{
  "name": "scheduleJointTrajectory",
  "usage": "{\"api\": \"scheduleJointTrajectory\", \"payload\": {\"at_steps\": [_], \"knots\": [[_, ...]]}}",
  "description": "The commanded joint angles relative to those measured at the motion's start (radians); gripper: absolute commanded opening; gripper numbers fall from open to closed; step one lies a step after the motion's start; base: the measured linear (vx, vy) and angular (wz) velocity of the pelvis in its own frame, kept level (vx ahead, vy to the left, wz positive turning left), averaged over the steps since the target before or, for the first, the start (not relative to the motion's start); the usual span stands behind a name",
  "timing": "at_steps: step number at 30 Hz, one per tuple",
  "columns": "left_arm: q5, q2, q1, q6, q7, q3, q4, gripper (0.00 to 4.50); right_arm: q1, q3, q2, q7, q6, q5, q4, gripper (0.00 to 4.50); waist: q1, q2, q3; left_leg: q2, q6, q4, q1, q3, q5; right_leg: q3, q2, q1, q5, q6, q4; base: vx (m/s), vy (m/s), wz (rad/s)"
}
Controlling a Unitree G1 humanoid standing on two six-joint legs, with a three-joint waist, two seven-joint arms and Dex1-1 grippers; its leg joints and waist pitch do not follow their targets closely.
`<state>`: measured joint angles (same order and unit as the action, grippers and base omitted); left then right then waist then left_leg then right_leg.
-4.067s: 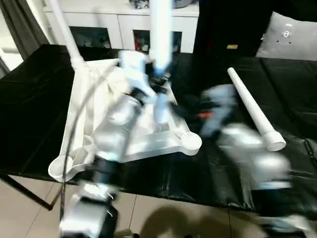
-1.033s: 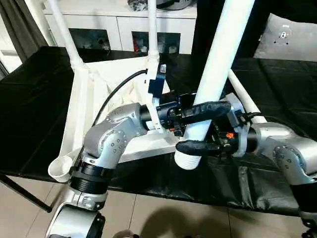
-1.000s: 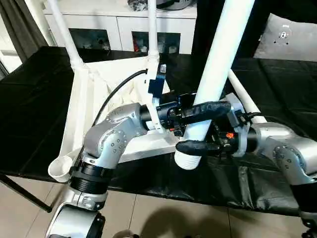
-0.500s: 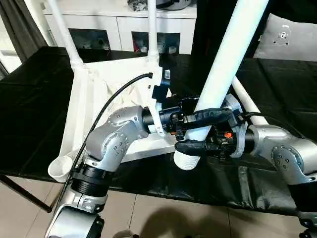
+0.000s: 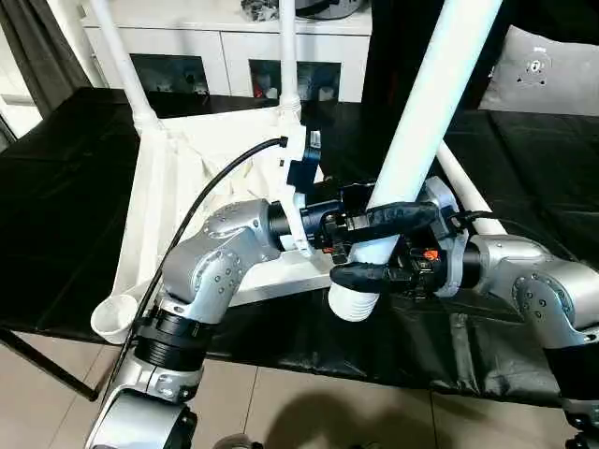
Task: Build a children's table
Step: Pick table leg
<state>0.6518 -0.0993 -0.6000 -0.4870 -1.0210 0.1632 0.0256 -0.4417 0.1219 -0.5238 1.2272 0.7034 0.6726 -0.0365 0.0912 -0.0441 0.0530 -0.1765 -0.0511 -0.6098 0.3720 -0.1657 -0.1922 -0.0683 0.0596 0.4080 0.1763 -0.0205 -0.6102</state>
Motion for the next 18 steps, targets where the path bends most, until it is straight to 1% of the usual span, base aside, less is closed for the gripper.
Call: {"api": "scheduleJointTrajectory", "payload": {"at_steps": [1,3,4,5,7,8,9,10,13,14,15,16,17,18], "knots": [[-0.021,0.011,-0.015,-0.005,0.035,-0.004,0.01,1.86,-0.01,-0.012,-0.002,-0.009,0.003,0.001,-0.005,2.15,0.004,0.023,-0.072,-0.037,0.067,0.055,0.002,0.008,-0.088,0.044,0.07,-0.067,0.284,-0.15,0.083,0.0,0.0,0.0],[-0.016,0.012,-0.016,-0.009,0.034,-0.006,0.012,1.86,-0.009,-0.01,-0.002,-0.011,0.0,-0.003,-0.003,2.1,0.004,0.024,-0.072,-0.036,0.068,0.056,0.001,0.009,-0.091,0.043,0.069,-0.067,0.297,-0.146,0.085,0.0,0.0,0.0],[-0.01,0.013,-0.016,-0.014,0.033,-0.008,0.01,2.42,-0.009,-0.01,-0.002,-0.012,-0.001,-0.005,-0.003,2.07,0.004,0.023,-0.072,-0.036,0.069,0.056,0.001,0.009,-0.091,0.043,0.069,-0.067,0.299,-0.145,0.085,0.0,0.0,0.0],[-0.001,0.013,-0.014,-0.021,0.03,-0.01,0.005,2.56,-0.008,-0.009,0.0,-0.016,-0.005,-0.009,-0.001,2.05,0.004,0.024,-0.072,-0.037,0.07,0.056,0.002,0.009,-0.09,0.043,0.07,-0.067,0.3,-0.143,0.085,0.0,0.0,0.0],[0.018,0.012,-0.009,-0.039,0.023,-0.01,-0.011,2.56,-0.011,-0.009,0.01,-0.039,-0.021,-0.026,0.009,2.03,0.003,0.023,-0.071,-0.037,0.068,0.056,0.002,0.009,-0.091,0.043,0.07,-0.066,0.305,-0.143,0.084,0.0,0.0,0.0],[0.023,0.011,0.002,-0.048,0.02,0.002,-0.034,2.62,-0.018,-0.005,0.026,-0.078,-0.05,-0.064,0.036,2.01,0.002,0.025,-0.072,-0.036,0.069,0.056,0.002,0.009,-0.089,0.043,0.07,-0.066,0.305,-0.141,0.085,0.0,0.0,0.0],[0.023,0.011,0.003,-0.048,0.02,0.003,-0.036,2.62,-0.019,-0.004,0.028,-0.082,-0.054,-0.068,0.039,2.01,0.002,0.024,-0.072,-0.037,0.064,0.056,0.003,0.009,-0.089,0.043,0.071,-0.064,0.308,-0.142,0.084,0.0,0.0,0.0],[0.025,0.016,0.012,-0.05,0.021,0.01,-0.051,2.91,-0.023,0.0,0.042,-0.11,-0.077,-0.094,0.058,1.96,0.001,0.023,-0.071,-0.038,0.061,0.057,0.001,0.009,-0.092,0.043,0.072,-0.064,0.31,-0.142,0.084,0.0,0.0,0.0],[0.041,0.049,0.024,-0.046,0.051,0.005,-0.067,3.0,-0.033,0.006,0.085,-0.179,-0.12,-0.142,0.098,1.95,-0.002,0.022,-0.071,-0.039,0.053,0.058,0.001,0.009,-0.099,0.043,0.071,-0.062,0.306,-0.149,0.084,0.0,0.0,0.0],[0.043,0.055,0.025,-0.045,0.057,0.004,-0.068,3.09,-0.033,0.007,0.091,-0.187,-0.124,-0.146,0.102,1.95,0.0,0.022,-0.072,-0.039,0.054,0.058,0.0,0.009,-0.099,0.043,0.071,-0.063,0.302,-0.149,0.084,0.0,0.0,0.0],[0.043,0.061,0.026,-0.043,0.064,0.004,-0.07,3.38,-0.033,0.008,0.097,-0.193,-0.127,-0.149,0.105,1.95,-0.001,0.023,-0.071,-0.039,0.056,0.058,0.0,0.009,-0.1,0.044,0.07,-0.065,0.29,-0.151,0.083,0.0,0.0,0.0],[0.053,0.082,0.03,-0.041,0.081,0.0,-0.076,3.43,-0.035,0.012,0.12,-0.221,-0.14,-0.161,0.114,1.95,-0.001,0.02,-0.071,-0.04,0.057,0.058,0.0,0.009,-0.1,0.044,0.07,-0.063,0.284,-0.152,0.082,0.0,0.0,0.0],[0.054,0.086,0.03,-0.041,0.085,-0.002,-0.077,3.43,-0.035,0.012,0.122,-0.224,-0.141,-0.161,0.115,1.95,-0.002,0.021,-0.071,-0.039,0.057,0.058,0.001,0.009,-0.099,0.044,0.071,-0.064,0.282,-0.153,0.082,0.0,0.0,0.0],[0.083,0.117,0.031,-0.048,0.114,-0.02,-0.083,3.5,-0.035,0.012,0.143,-0.25,-0.149,-0.169,0.123,1.95,-0.001,0.022,-0.072,-0.038,0.057,0.057,0.0,0.007,-0.1,0.045,0.072,-0.065,0.284,-0.154,0.083,0.0,0.0,0.0]]}}
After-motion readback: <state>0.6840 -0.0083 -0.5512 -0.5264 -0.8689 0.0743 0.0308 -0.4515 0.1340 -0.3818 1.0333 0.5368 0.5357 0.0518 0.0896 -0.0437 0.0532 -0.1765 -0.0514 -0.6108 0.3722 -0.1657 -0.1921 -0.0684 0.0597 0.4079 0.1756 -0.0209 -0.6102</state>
